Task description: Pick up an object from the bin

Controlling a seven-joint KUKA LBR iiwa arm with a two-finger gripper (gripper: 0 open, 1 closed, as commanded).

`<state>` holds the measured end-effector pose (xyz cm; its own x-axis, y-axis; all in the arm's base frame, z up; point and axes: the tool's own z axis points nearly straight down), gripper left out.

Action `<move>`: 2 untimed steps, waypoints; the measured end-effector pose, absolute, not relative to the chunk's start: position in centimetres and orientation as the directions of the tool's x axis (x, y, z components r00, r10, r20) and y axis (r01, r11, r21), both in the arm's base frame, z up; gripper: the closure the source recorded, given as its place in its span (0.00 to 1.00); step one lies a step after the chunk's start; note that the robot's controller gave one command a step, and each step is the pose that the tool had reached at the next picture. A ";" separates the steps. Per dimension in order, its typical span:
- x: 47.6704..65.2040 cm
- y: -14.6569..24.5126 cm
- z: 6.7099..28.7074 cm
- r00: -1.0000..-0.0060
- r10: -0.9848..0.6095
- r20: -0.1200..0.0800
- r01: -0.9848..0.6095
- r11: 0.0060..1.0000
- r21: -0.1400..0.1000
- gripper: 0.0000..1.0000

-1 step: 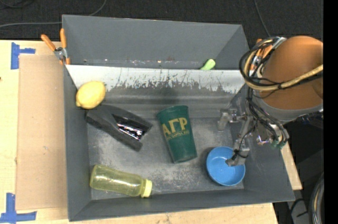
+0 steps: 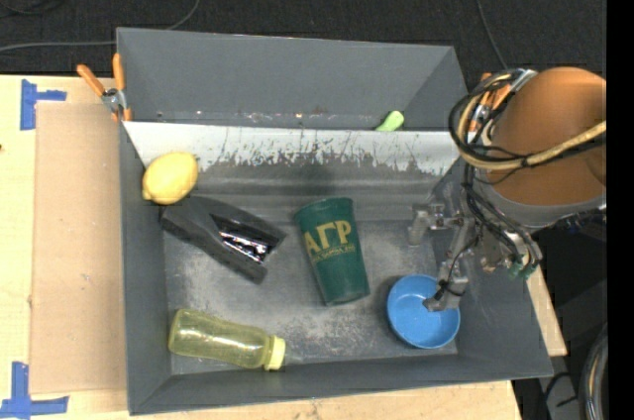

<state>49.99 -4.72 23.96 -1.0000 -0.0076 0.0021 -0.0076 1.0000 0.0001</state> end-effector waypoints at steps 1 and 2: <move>53.0 -2.7 17.4 -0.995 -0.095 0.009 -0.095 0.995 0.002 0.00; 51.8 -4.0 16.9 -0.979 -0.205 -0.001 -0.205 0.979 -0.001 1.00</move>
Offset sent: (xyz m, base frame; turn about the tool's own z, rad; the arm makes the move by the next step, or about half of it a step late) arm 0.0180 0.0070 -0.0694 -0.2006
